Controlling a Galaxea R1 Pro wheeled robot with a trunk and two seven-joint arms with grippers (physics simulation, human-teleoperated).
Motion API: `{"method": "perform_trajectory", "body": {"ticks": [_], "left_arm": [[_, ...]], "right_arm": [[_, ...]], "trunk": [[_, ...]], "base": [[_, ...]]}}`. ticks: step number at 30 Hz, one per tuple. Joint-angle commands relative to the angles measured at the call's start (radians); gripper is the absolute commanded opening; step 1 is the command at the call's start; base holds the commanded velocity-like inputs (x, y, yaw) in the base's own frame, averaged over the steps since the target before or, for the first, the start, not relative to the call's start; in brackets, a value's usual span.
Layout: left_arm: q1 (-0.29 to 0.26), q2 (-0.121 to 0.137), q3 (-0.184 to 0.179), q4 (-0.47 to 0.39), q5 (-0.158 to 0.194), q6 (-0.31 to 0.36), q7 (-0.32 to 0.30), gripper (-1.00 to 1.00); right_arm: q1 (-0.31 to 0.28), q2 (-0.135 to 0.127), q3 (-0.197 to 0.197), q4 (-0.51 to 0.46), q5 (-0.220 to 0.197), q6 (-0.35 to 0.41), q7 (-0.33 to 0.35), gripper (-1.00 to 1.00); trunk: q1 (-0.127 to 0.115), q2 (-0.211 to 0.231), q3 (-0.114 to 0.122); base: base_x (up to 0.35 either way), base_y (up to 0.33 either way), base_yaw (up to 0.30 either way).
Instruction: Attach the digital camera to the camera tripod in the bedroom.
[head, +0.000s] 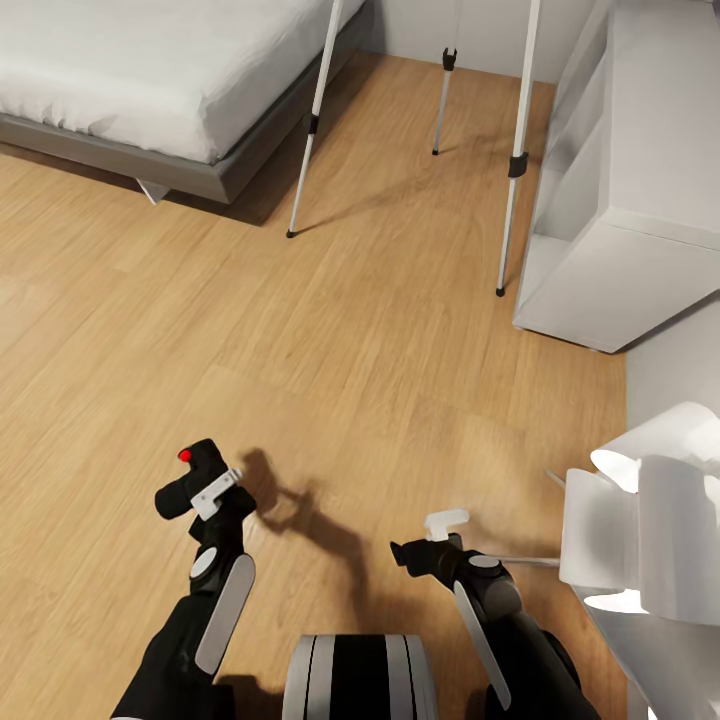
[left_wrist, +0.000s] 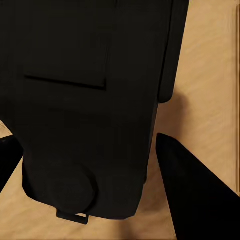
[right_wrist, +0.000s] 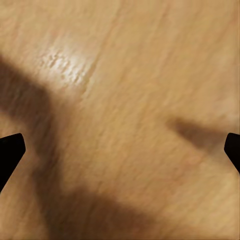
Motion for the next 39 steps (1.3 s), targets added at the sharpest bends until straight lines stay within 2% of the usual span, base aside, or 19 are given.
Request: {"method": "perform_trajectory", "body": {"ticks": [1,26,39], "left_arm": [[0.000,0.000,-0.001,-0.005,0.003,0.002,0.005,-1.00],[0.000,-0.001,-0.001,-0.008,0.010,0.006,0.008,-1.00],[0.000,0.000,-0.001,-0.007,0.009,0.034,0.008,-1.00]], "right_arm": [[0.000,0.000,-0.001,-0.001,0.000,0.005,0.003,1.00],[0.000,-0.002,-0.002,-0.016,0.000,0.006,0.000,1.00],[0.000,-0.002,-0.001,-0.017,0.001,0.007,-0.003,1.00]], "trunk": [[0.000,0.000,-0.001],[0.000,0.000,-0.001],[0.000,0.000,-0.001]], "base": [[0.000,0.000,0.000],[0.005,0.004,0.000],[0.207,0.212,0.000]]}}
